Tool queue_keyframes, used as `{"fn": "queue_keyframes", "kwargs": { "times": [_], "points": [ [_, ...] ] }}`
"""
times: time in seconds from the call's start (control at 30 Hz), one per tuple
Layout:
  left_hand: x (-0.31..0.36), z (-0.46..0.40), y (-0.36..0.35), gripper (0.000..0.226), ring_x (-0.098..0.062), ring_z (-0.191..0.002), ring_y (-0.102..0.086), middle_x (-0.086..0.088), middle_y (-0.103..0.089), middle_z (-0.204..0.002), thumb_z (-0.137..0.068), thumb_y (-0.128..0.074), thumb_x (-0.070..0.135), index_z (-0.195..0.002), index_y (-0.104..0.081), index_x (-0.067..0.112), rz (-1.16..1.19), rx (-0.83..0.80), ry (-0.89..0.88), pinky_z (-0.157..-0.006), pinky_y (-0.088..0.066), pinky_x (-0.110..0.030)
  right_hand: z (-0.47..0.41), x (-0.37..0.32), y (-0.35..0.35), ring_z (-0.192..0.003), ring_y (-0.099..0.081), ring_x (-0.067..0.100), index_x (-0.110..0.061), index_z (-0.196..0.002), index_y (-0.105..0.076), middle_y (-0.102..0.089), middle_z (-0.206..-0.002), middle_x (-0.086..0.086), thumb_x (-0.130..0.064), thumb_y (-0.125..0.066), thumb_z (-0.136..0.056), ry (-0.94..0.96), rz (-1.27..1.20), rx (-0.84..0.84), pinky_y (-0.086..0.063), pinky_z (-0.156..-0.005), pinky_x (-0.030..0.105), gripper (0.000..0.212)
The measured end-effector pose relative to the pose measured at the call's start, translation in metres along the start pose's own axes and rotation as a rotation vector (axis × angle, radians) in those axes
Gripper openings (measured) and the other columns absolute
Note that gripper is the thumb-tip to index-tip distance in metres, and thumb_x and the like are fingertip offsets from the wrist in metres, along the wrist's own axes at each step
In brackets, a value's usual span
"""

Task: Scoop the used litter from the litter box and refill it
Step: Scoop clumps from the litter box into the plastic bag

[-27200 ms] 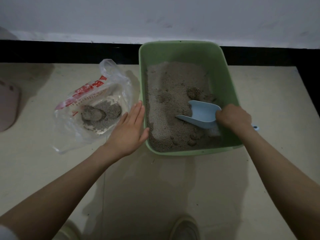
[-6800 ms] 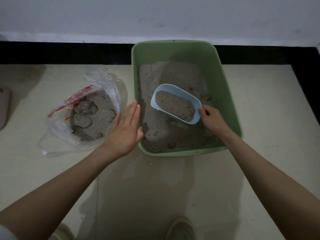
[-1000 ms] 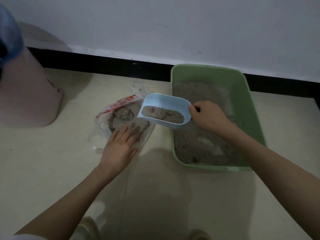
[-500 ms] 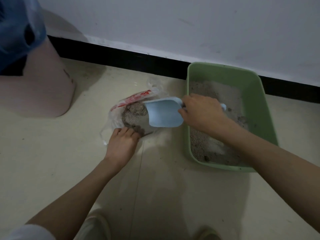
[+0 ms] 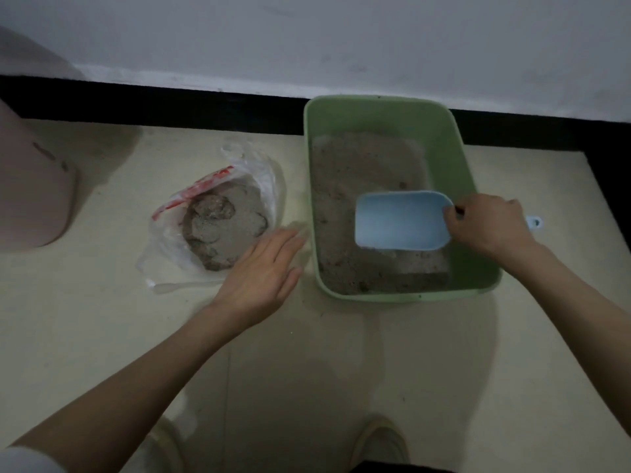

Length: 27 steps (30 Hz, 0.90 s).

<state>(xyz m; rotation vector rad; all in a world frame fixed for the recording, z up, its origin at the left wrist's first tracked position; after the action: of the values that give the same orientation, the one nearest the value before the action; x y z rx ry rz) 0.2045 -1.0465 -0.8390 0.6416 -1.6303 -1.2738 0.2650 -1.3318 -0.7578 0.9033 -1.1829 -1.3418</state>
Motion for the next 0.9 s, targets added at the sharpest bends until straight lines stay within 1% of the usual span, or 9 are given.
{"fn": "queue_keyframes", "kwargs": {
  "times": [0.07,0.13,0.2,0.3,0.37,0.43,0.53,0.67,0.9],
  "points": [
    [0.010,-0.009,-0.009,0.065,-0.019,-0.142,-0.018,-0.005,-0.025,-0.153,-0.091,-0.017,0.049,-0.144,-0.029,0.013,-0.013,-0.089,-0.002,-0.112,-0.019,-0.039,-0.001,0.016,-0.013,-0.072,-0.047,0.027,-0.013,-0.071,-0.055,-0.050,-0.069,0.006,-0.031,-0.035,-0.096,0.003,0.146,-0.102,-0.032,-0.089,0.038,0.037],
    [0.013,-0.016,-0.021,0.075,-0.012,-0.143,0.005,-0.001,-0.002,-0.157,-0.086,-0.004,0.056,-0.148,-0.010,0.015,-0.053,-0.174,0.016,-0.118,-0.008,-0.040,-0.001,0.024,-0.023,-0.074,-0.045,0.025,-0.015,-0.061,-0.047,-0.048,-0.072,0.006,-0.033,-0.035,-0.096,0.030,0.232,-0.147,-0.030,-0.092,0.038,0.041],
    [0.013,-0.018,-0.030,0.077,-0.010,-0.141,0.015,0.001,0.009,-0.156,-0.084,0.001,0.058,-0.148,0.000,0.016,-0.071,-0.216,0.048,-0.118,-0.005,-0.040,-0.003,0.024,-0.029,-0.075,-0.043,0.024,-0.016,-0.056,-0.037,-0.044,-0.068,0.004,-0.033,-0.036,-0.097,0.085,0.263,-0.126,-0.030,-0.091,0.037,0.045],
    [0.014,-0.019,-0.034,0.076,-0.010,-0.141,0.018,0.004,0.018,-0.153,-0.084,0.003,0.056,-0.148,0.005,0.015,-0.113,-0.222,0.070,-0.118,-0.003,-0.040,-0.008,0.018,-0.036,-0.082,-0.045,0.025,-0.011,-0.068,-0.050,-0.047,-0.074,0.003,-0.033,-0.037,-0.097,0.185,0.279,-0.076,-0.030,-0.092,0.037,0.039],
    [0.017,-0.019,-0.034,0.076,-0.011,-0.140,0.019,0.005,0.020,-0.150,-0.084,0.003,0.055,-0.147,0.006,0.014,-0.129,-0.222,0.082,-0.118,-0.002,-0.040,-0.011,0.012,-0.044,-0.095,-0.051,0.026,-0.011,-0.087,-0.063,-0.059,-0.090,0.007,-0.033,-0.038,-0.096,0.238,0.263,-0.080,-0.030,-0.094,0.037,0.034],
    [0.018,-0.019,-0.035,0.075,-0.011,-0.140,0.018,0.004,0.018,-0.150,-0.084,0.002,0.053,-0.147,0.005,0.012,-0.125,-0.214,0.090,-0.118,-0.001,-0.040,-0.014,0.009,-0.053,-0.102,-0.051,0.027,-0.009,-0.092,-0.065,-0.062,-0.100,0.010,-0.034,-0.038,-0.096,0.268,0.231,-0.105,-0.030,-0.094,0.037,0.037],
    [0.019,-0.019,-0.036,0.074,-0.013,-0.142,0.012,0.000,0.011,-0.153,-0.086,-0.003,0.051,-0.147,0.000,0.009,-0.120,-0.197,0.083,-0.118,-0.004,-0.042,-0.017,0.011,-0.072,-0.091,-0.052,0.027,-0.009,-0.083,-0.061,-0.059,-0.088,0.010,-0.034,-0.039,-0.096,0.253,0.127,-0.195,-0.032,-0.092,0.039,0.036],
    [0.020,-0.019,-0.038,0.072,-0.014,-0.142,0.006,-0.006,0.000,-0.156,-0.089,-0.008,0.048,-0.147,-0.006,0.007,-0.115,-0.171,0.073,-0.117,-0.005,-0.040,-0.013,0.014,-0.096,-0.077,-0.045,0.024,-0.017,-0.057,-0.040,-0.041,-0.062,0.001,-0.030,-0.041,-0.096,0.167,-0.074,-0.381,-0.032,-0.081,0.036,0.042],
    [0.018,-0.019,-0.038,0.071,-0.013,-0.142,0.005,-0.005,0.000,-0.156,-0.089,-0.009,0.048,-0.147,-0.006,0.007,-0.103,-0.151,0.076,-0.116,-0.004,-0.039,-0.015,0.016,-0.099,-0.074,-0.043,0.024,-0.019,-0.053,-0.037,-0.037,-0.059,0.000,-0.028,-0.044,-0.095,0.097,-0.179,-0.458,-0.031,-0.070,0.030,0.044]
  ]
}}
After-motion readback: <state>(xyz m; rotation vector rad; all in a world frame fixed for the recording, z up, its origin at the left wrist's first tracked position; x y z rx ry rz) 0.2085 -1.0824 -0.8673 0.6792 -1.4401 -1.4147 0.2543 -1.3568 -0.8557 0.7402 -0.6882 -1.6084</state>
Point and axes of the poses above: each hand's wrist, its own z-axis away from the middle knuckle, its own y-axis out of the back of the hand, x = y × z, the point moved 5 cm from there along -z, towards the middle knuckle
